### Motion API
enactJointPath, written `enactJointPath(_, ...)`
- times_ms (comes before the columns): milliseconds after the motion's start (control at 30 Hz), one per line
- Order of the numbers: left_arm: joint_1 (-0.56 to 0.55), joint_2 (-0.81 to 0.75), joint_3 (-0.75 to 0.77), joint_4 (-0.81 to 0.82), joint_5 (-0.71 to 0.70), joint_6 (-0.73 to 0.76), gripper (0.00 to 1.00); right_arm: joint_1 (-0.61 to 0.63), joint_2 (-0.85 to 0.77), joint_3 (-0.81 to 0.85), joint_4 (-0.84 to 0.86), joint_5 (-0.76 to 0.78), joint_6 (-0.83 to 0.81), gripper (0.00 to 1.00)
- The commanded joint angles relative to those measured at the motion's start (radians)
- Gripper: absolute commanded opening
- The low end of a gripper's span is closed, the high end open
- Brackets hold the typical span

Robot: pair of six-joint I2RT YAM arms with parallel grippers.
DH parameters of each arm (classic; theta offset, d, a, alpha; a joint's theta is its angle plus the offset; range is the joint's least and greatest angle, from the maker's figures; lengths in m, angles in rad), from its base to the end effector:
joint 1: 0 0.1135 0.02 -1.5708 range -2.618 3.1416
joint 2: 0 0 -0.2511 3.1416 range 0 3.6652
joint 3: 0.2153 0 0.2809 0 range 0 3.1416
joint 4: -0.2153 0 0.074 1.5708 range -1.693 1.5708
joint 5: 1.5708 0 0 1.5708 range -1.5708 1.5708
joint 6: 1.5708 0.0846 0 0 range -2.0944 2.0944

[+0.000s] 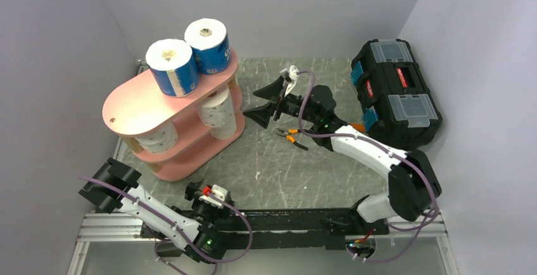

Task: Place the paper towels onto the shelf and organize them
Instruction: Place the paper towel on the shelf.

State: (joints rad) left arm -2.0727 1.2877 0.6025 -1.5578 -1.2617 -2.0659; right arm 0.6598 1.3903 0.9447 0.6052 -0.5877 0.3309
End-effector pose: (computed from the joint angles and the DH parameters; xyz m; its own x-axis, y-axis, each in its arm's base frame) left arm 0.0042 -0.1599 0.1494 -0.1624 0.2605 -0.9517 0.3401 0.9202 0.1938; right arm 0.2802 0.2767 0.3193 -0.1875 0.1968 -0.9624 -0.9323 0.2729 0.2374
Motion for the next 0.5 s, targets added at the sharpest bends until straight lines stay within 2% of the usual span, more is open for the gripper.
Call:
enactJointPath(0,-0.012,-0.007,0.013,-0.017,-0.005,-0.241,0.99,-0.026,0.054,-0.023,0.276,-0.149,0.048,1.00)
enactJointPath(267,-0.011,-0.009,0.006,-0.018,0.007,-0.259,0.99,-0.025,0.150,0.028,0.340,-0.188,0.074,0.99)
enactJointPath(467,-0.011,0.005,0.015,-0.018,0.024,-0.261,0.99,-0.012,0.241,0.117,0.291,-0.209,0.069,0.92)
